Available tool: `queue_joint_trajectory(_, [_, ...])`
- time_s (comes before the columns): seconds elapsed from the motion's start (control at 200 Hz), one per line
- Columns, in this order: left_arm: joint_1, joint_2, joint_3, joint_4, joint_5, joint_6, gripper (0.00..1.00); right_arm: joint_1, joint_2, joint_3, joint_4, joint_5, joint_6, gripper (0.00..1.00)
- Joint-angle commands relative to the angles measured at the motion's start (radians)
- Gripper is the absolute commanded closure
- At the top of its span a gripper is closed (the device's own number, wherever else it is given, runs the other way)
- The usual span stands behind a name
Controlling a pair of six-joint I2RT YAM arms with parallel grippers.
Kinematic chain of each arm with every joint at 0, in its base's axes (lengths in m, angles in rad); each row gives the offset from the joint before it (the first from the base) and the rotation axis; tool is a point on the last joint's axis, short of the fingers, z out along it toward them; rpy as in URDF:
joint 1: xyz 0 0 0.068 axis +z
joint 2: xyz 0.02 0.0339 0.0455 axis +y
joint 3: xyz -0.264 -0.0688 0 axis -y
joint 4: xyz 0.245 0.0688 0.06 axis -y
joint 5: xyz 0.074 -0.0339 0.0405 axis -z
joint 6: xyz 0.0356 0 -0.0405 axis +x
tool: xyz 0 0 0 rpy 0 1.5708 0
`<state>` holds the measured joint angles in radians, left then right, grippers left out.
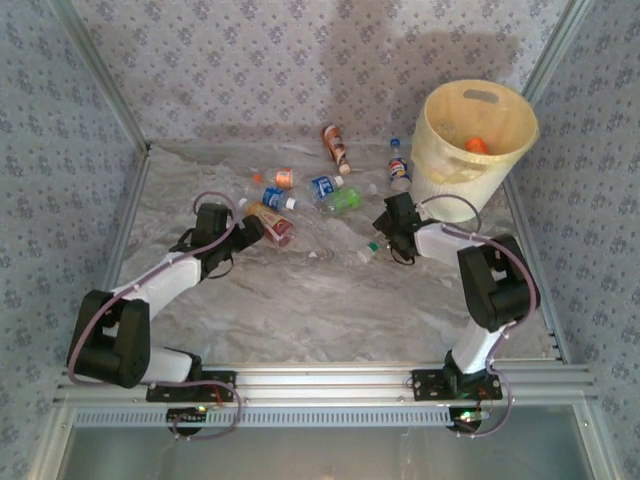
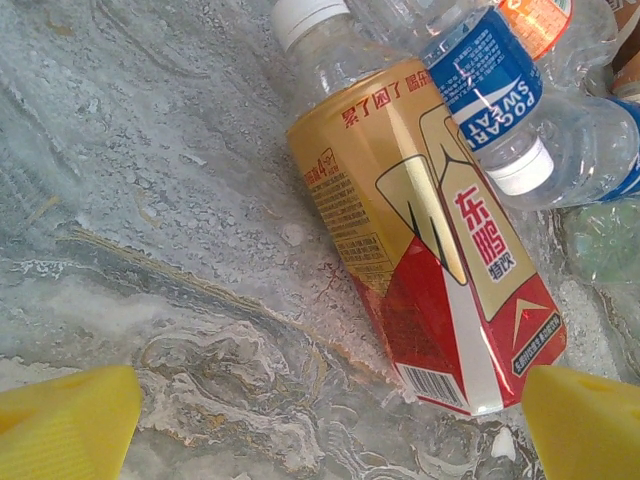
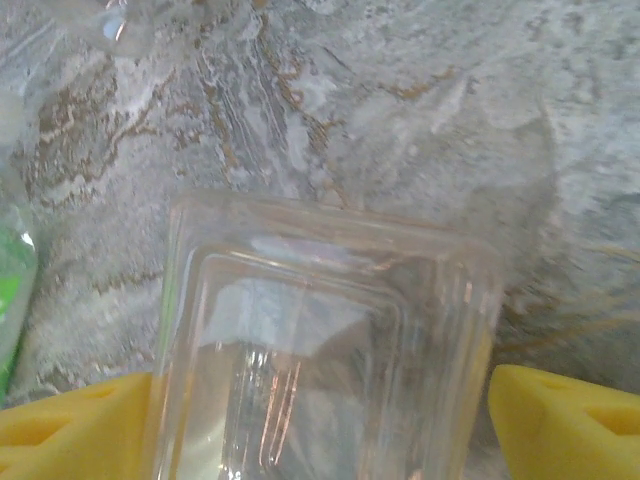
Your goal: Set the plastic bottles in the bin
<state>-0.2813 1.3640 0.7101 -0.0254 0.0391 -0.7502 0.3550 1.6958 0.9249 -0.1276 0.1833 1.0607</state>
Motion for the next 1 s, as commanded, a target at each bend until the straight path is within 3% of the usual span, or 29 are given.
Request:
queue_joint_trajectory(0.0, [0.010, 0.015, -0.004, 0.015, 0.017, -0.015, 0.02, -0.001, -0.062, -0.025, -0.048, -0.021, -0.114, 0.11])
queue_joint_trajectory(0.12, [0.010, 0.029, 0.000, 0.025, 0.028, -0.025, 0.02, 0.009, -0.047, 0.048, -0.166, 0.035, -0.160, 0.00])
queue_joint_trajectory(0.3, [0.010, 0.038, -0.004, 0.027, 0.041, -0.034, 0.02, 0.043, 0.040, 0.164, -0.288, 0.109, -0.173, 0.00])
queue_joint_trajectory(0.48, [0.010, 0.036, -0.008, 0.025, 0.036, -0.028, 0.02, 0.042, 0.110, 0.190, -0.273, 0.109, -0.089, 0.00])
queue_joint_trajectory(0.695, [0.010, 0.057, -0.005, 0.025, 0.038, -0.024, 0.02, 0.041, 0.215, 0.306, -0.356, 0.173, -0.117, 0.01])
queue_joint_trajectory(0.829, [0.010, 0.068, -0.005, 0.025, 0.039, -0.023, 0.02, 0.045, 0.195, 0.277, -0.317, 0.173, -0.133, 0.15])
queue_joint_trajectory(0.994, [0.010, 0.082, 0.002, 0.033, 0.043, -0.025, 0.02, 0.050, 0.144, 0.204, -0.258, 0.179, -0.173, 0.25])
